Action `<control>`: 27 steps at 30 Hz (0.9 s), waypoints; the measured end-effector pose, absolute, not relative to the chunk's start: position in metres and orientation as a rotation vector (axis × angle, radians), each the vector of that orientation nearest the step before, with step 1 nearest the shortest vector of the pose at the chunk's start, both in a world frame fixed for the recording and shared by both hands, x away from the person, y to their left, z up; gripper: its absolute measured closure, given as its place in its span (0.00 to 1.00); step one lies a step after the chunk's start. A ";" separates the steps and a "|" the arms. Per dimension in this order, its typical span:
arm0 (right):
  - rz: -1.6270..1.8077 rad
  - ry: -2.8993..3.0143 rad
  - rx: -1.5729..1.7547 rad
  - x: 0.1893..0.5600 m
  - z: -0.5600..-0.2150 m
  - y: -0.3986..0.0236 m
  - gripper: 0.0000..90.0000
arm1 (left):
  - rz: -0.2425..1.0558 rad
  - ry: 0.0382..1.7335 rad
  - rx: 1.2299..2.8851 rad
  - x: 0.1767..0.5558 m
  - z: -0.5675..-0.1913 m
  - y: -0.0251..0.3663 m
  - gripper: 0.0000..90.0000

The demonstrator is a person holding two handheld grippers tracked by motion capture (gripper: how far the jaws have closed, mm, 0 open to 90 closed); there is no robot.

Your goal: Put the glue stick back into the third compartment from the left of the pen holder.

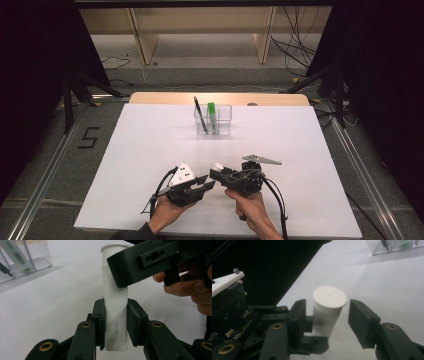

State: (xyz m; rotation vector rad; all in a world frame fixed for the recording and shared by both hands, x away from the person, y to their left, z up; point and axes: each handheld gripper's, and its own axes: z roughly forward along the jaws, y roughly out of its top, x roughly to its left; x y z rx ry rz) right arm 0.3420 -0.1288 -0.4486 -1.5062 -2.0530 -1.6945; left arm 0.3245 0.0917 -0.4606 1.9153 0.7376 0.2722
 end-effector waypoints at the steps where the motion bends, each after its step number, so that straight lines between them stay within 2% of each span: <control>1: -1.689 -2.041 -1.510 0.342 -0.449 -0.129 0.58 | 0.274 0.735 1.917 0.324 -0.460 0.092 0.78; 12: -1.690 -2.012 -1.493 0.343 -0.452 -0.129 0.73 | 0.264 0.729 1.923 0.323 -0.462 0.090 0.78; 21: -1.697 -2.007 -1.480 0.342 -0.450 -0.130 0.75 | 0.251 0.710 1.916 0.324 -0.461 0.091 0.76; 24: -1.719 -2.011 -1.474 0.342 -0.447 -0.132 0.75 | 0.222 0.724 1.943 0.324 -0.462 0.089 0.55; 25: -1.737 -2.032 -1.483 0.342 -0.444 -0.135 0.75 | 0.209 0.716 1.955 0.325 -0.463 0.089 0.44; 27: -1.744 -2.045 -1.488 0.342 -0.442 -0.136 0.75 | 0.204 0.707 1.972 0.324 -0.463 0.089 0.41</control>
